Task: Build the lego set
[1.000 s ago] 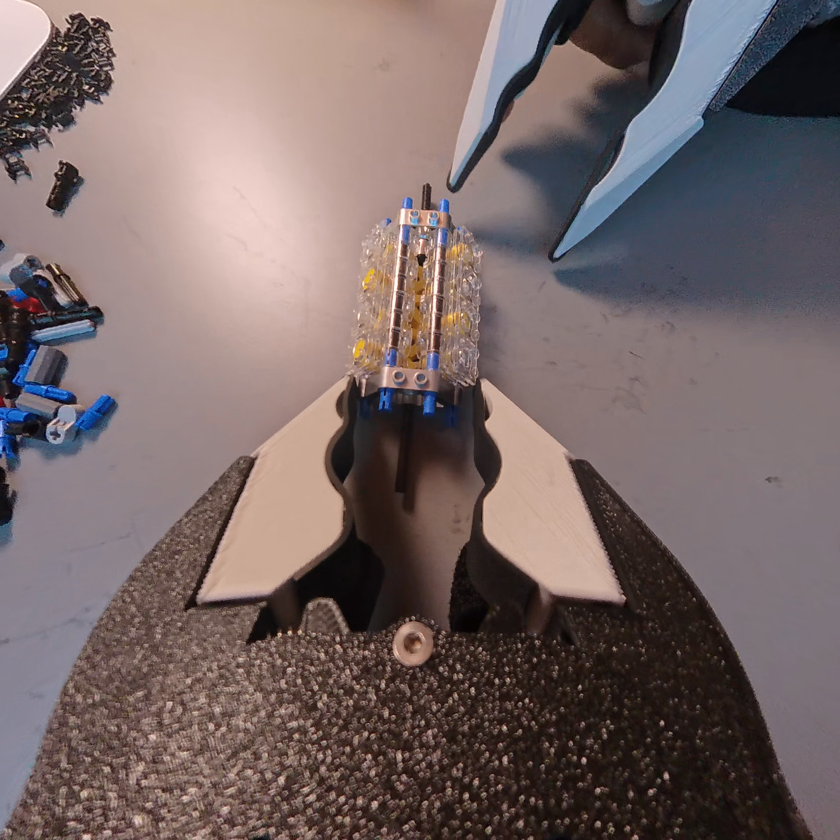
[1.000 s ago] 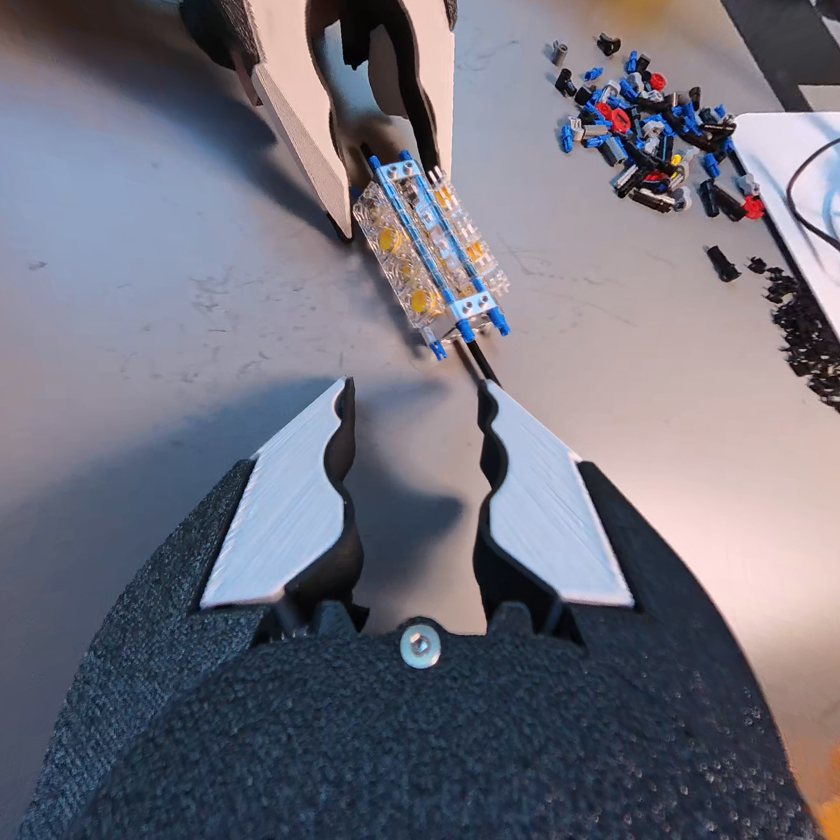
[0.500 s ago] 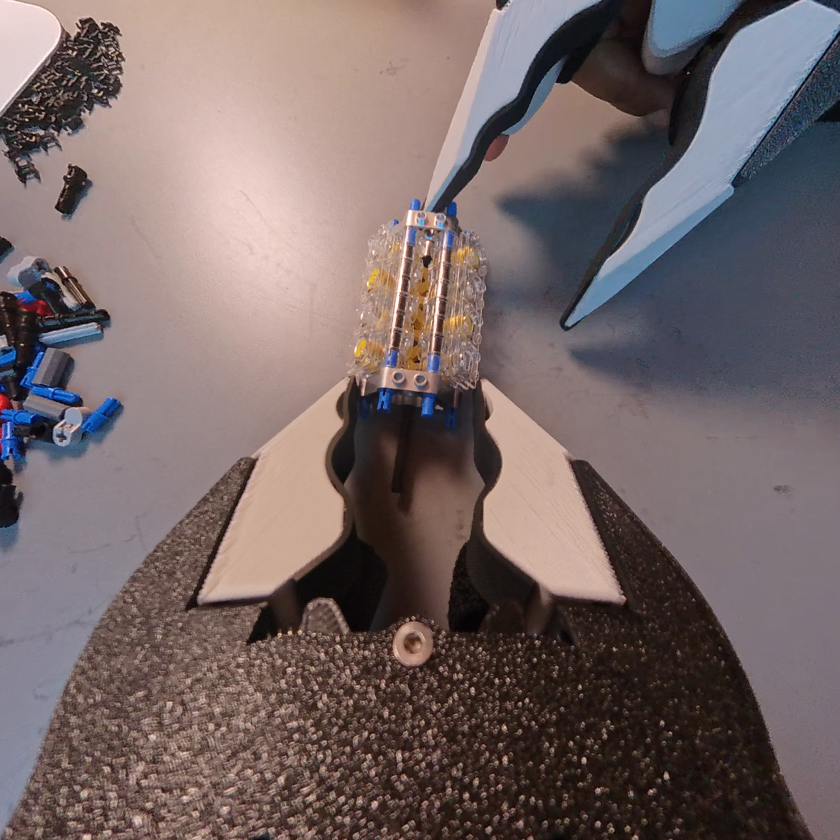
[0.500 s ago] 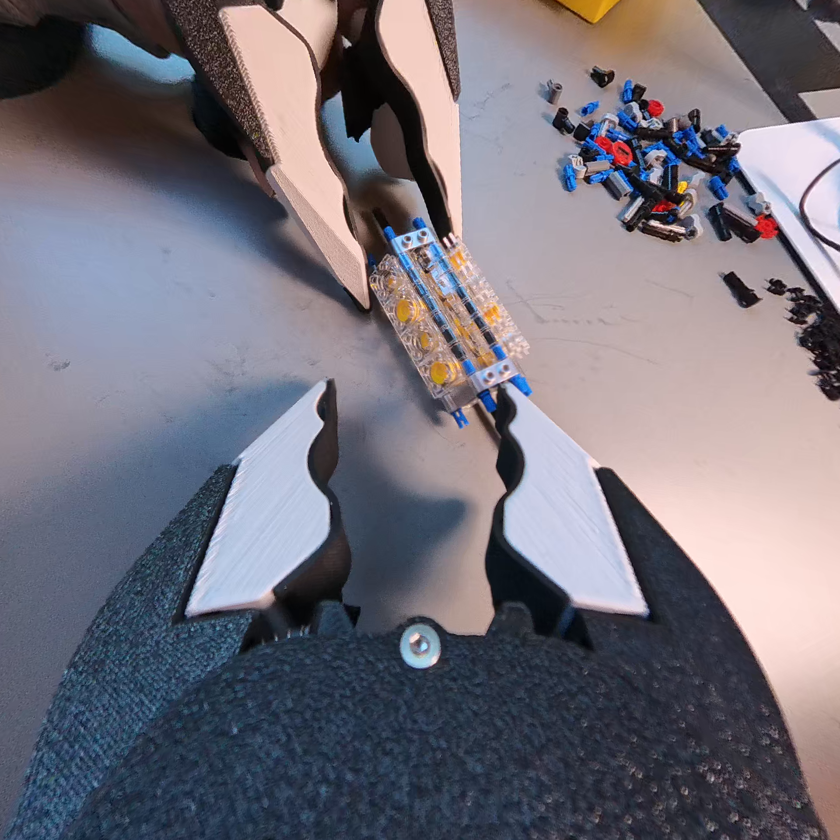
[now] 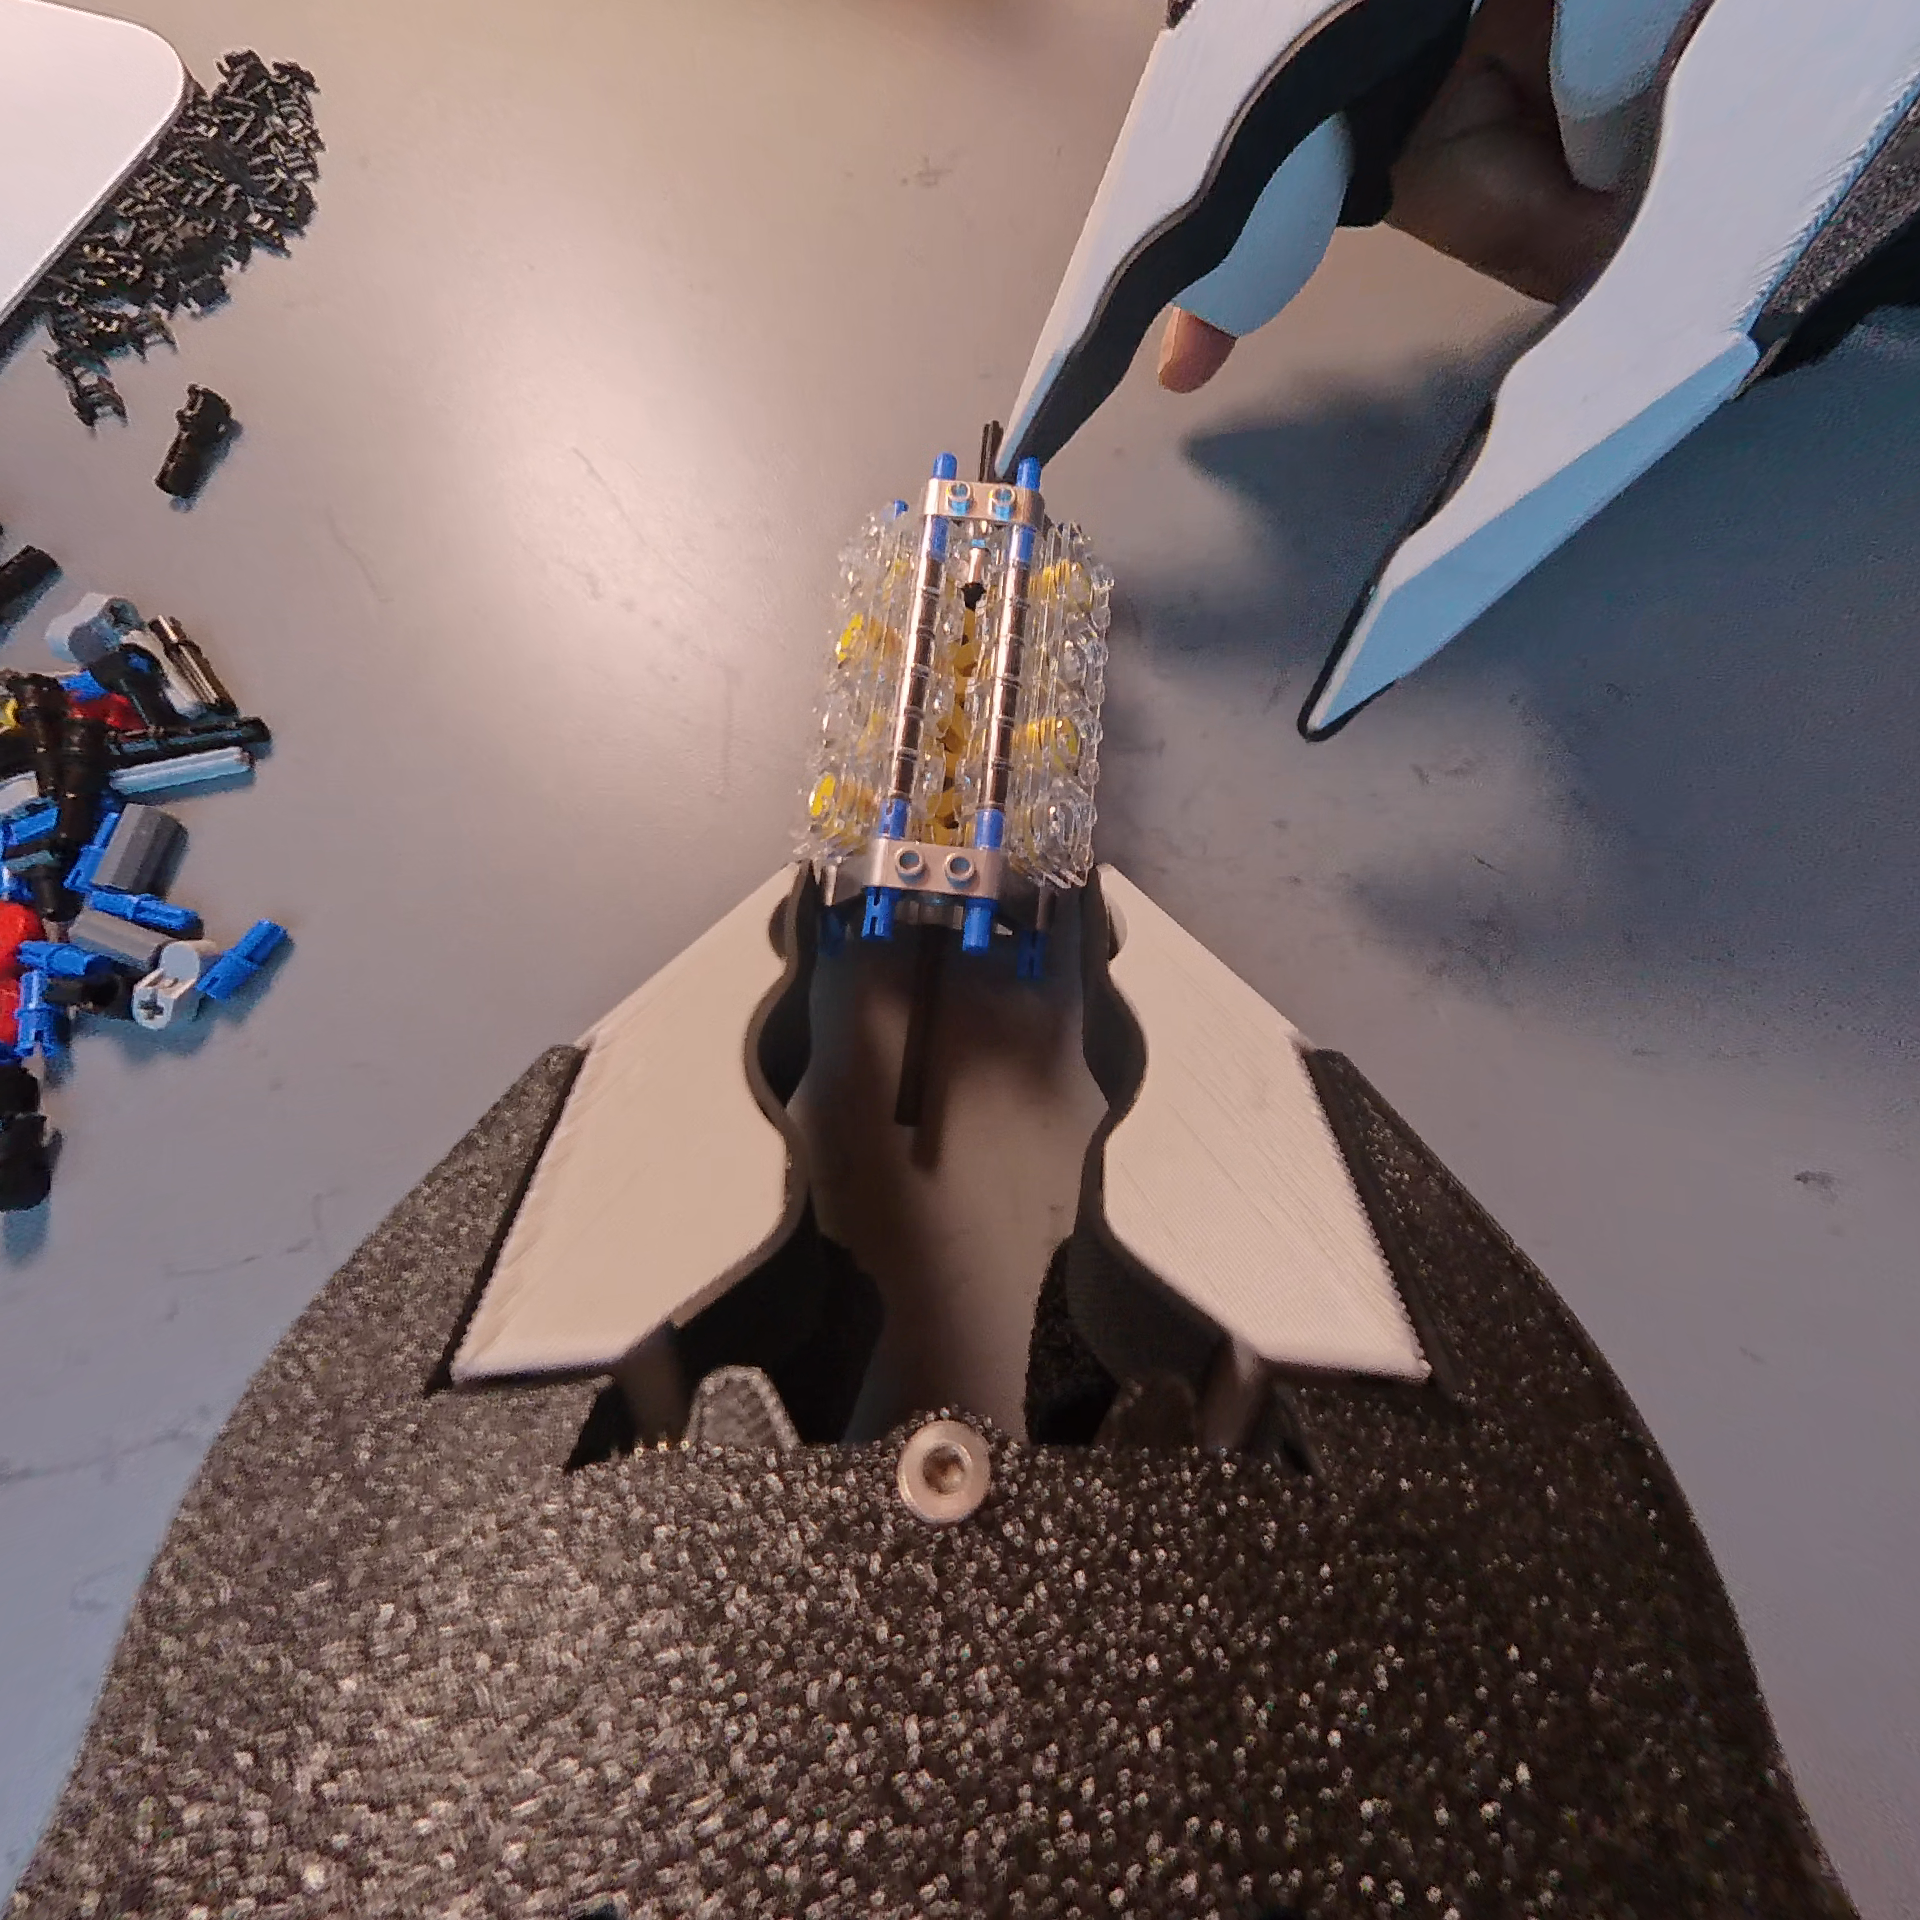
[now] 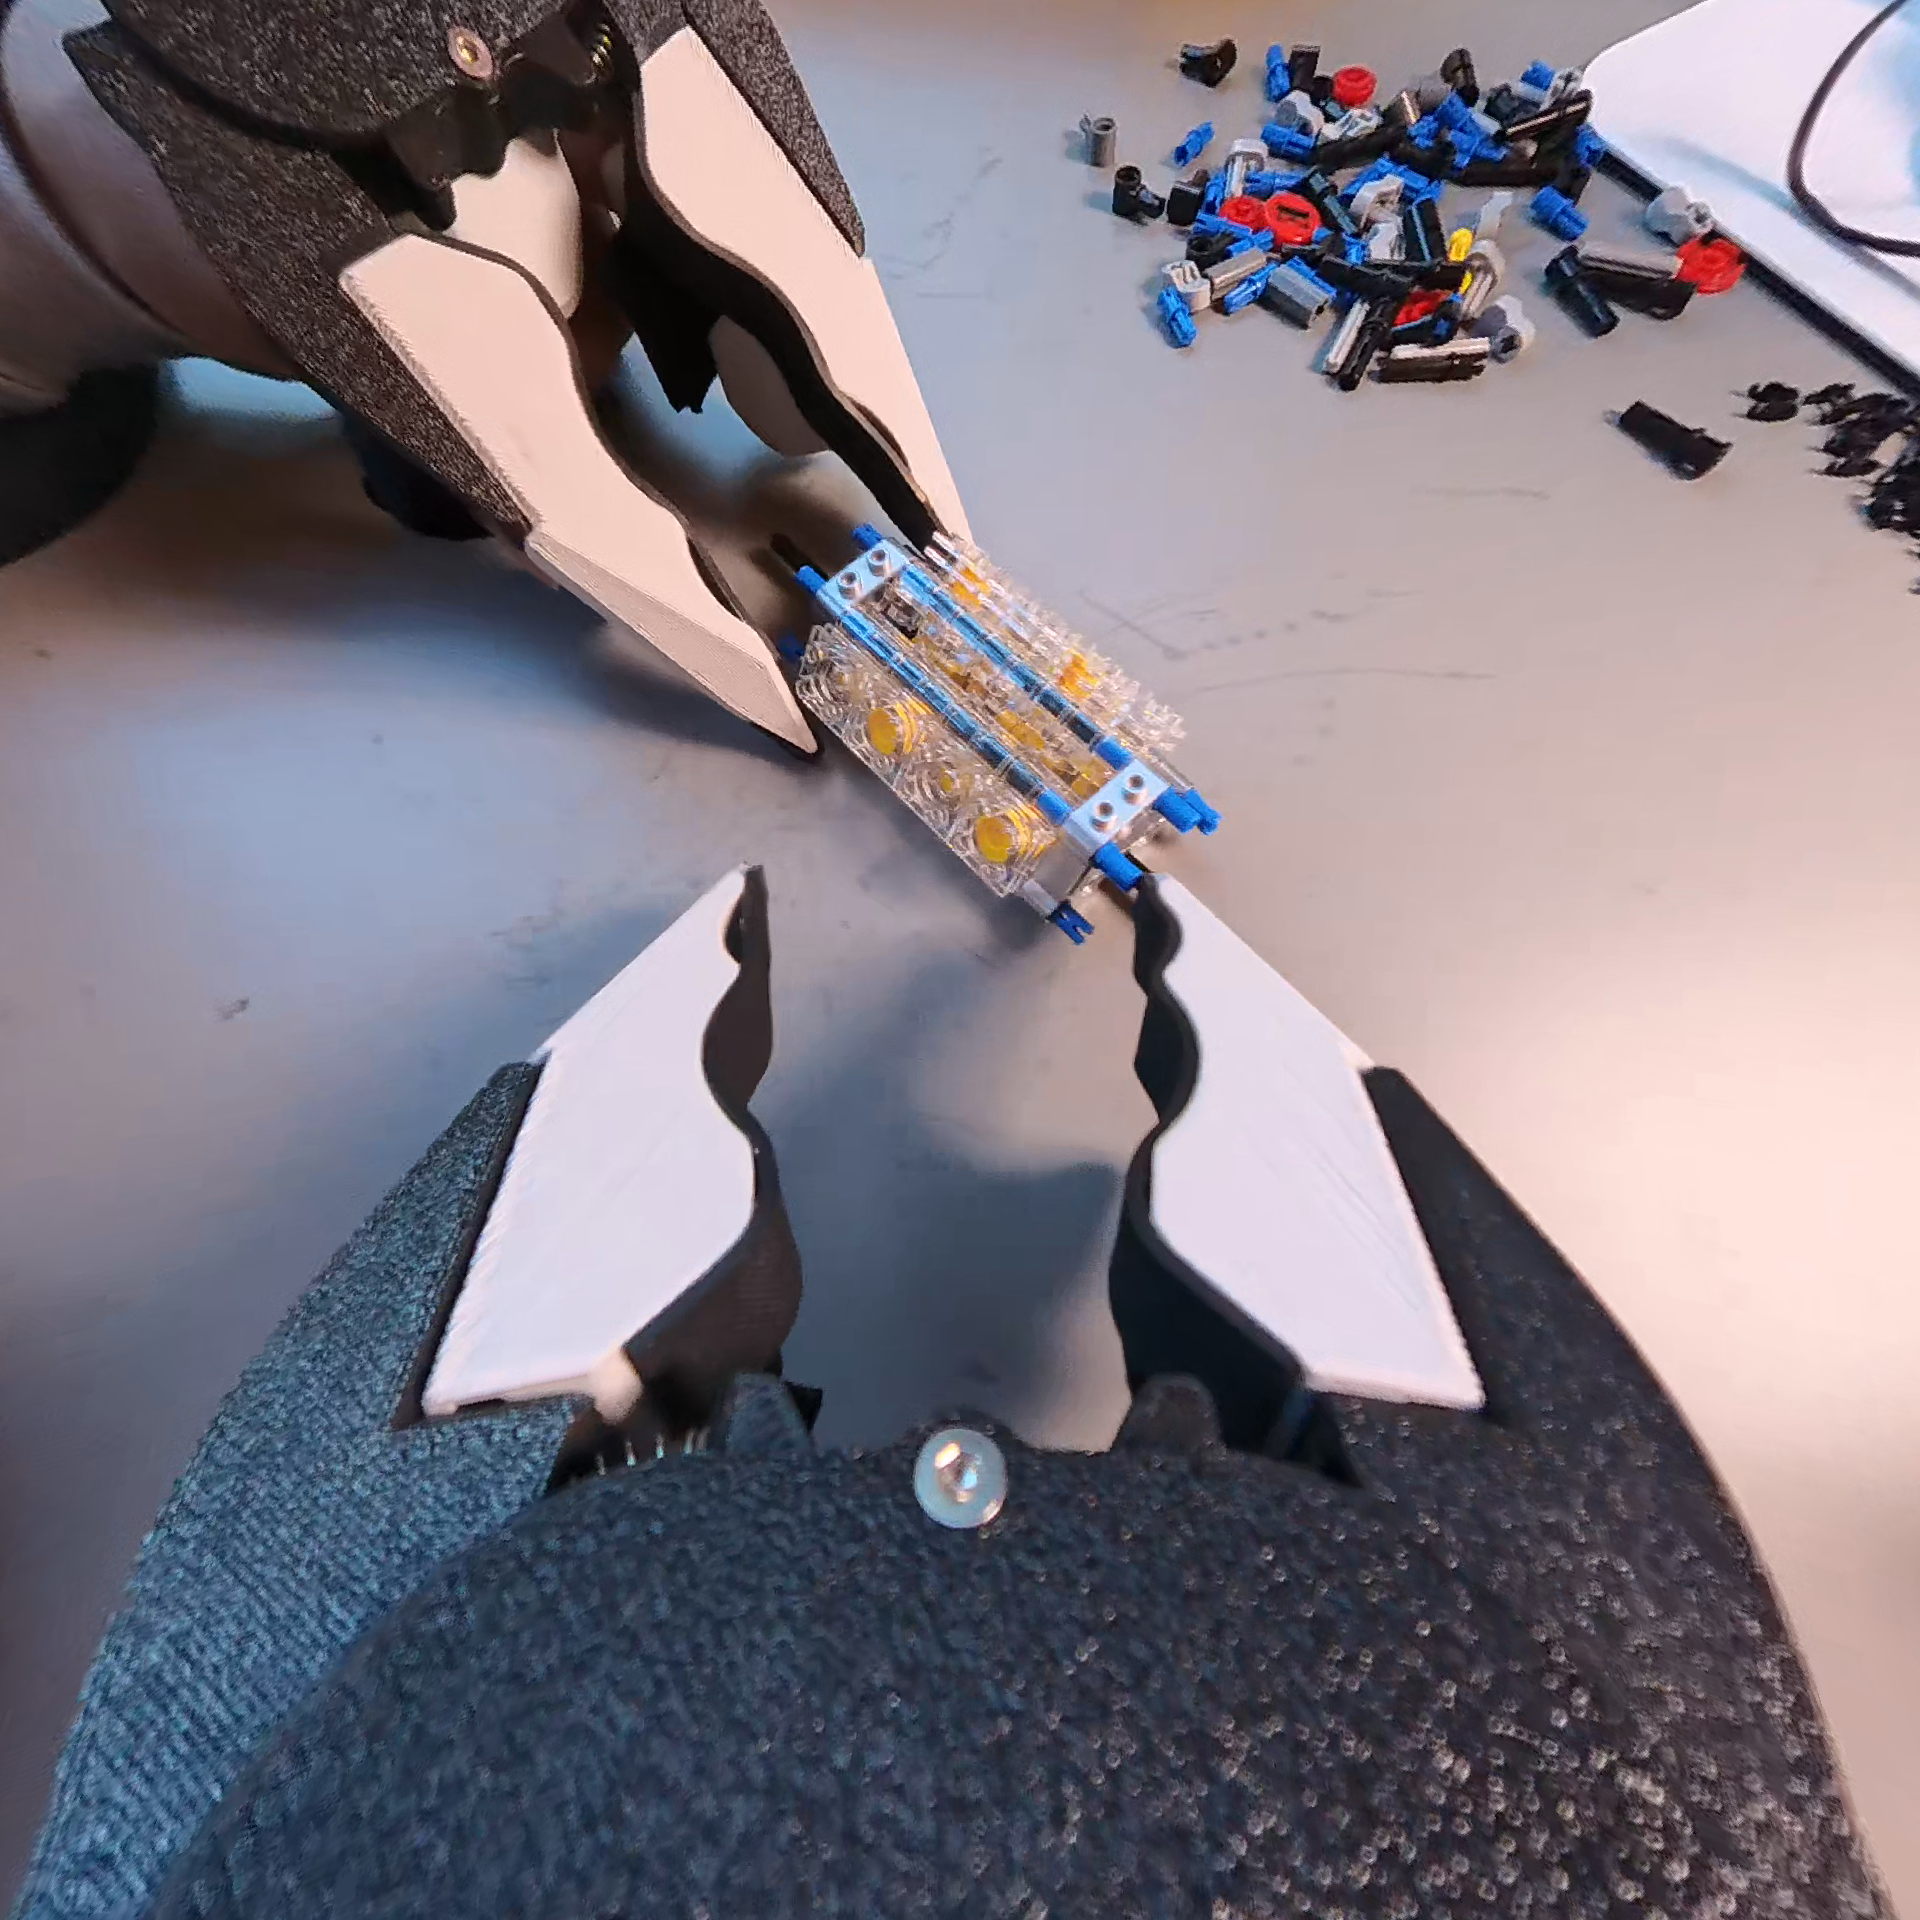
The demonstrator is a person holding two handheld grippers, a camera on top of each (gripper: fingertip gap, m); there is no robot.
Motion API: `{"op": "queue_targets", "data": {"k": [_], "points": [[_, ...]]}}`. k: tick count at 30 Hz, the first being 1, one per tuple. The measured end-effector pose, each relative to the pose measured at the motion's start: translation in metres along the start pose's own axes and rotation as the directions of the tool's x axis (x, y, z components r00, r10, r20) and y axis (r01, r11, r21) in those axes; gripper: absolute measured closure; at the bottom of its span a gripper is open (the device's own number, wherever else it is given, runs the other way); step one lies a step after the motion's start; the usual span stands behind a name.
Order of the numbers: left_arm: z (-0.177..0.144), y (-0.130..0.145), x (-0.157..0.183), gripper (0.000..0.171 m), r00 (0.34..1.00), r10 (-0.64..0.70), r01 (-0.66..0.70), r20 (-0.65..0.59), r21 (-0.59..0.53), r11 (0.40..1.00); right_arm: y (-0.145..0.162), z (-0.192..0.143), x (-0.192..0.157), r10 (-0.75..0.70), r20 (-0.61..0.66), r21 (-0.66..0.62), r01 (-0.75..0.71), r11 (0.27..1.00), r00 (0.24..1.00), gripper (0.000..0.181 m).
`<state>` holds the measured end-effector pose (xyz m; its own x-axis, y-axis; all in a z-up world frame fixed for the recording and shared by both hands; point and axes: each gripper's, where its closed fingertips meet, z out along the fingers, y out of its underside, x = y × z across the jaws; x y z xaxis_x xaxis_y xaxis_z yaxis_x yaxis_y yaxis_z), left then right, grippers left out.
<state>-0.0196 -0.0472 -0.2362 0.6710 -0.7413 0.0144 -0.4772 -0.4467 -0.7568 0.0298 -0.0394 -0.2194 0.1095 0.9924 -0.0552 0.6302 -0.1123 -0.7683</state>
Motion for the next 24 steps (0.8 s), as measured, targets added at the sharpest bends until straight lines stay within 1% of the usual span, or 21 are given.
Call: {"op": "queue_targets", "data": {"k": [3,8,12,16,20,24], "points": [[0.0,0.0,0.0,0.123,1.0,-0.006,0.006,0.004,0.0,1.0,-0.004,0.002,-0.005,0.055,0.006,0.015,-0.055,0.998,0.998,0.105],[0.001,-0.001,0.0,0.124,1.0,-0.018,0.018,0.024,0.001,1.0,-0.008,0.008,-0.009,0.127,-0.048,0.033,-0.126,0.991,0.991,0.092],[0.001,-0.001,-0.001,0.124,0.999,-0.015,0.015,0.033,0.001,1.0,-0.012,0.011,-0.01,0.158,-0.08,0.053,-0.154,0.987,0.984,0.088],[0.001,-0.001,-0.001,0.124,1.0,-0.011,0.011,0.027,-0.003,1.0,-0.012,0.011,-0.008,0.172,-0.076,0.054,-0.168,0.984,0.982,0.09],[0.001,-0.001,-0.001,0.122,1.0,-0.018,0.018,-0.002,-0.002,1.0,-0.009,0.005,-0.001,0.202,-0.036,0.062,-0.2,0.978,0.979,0.108],[0.0,0.0,-0.001,0.122,1.0,-0.005,0.005,0.005,0.0,1.0,-0.003,0.004,0.001,0.18,-0.013,0.028,-0.18,0.983,0.984,0.106]]}}
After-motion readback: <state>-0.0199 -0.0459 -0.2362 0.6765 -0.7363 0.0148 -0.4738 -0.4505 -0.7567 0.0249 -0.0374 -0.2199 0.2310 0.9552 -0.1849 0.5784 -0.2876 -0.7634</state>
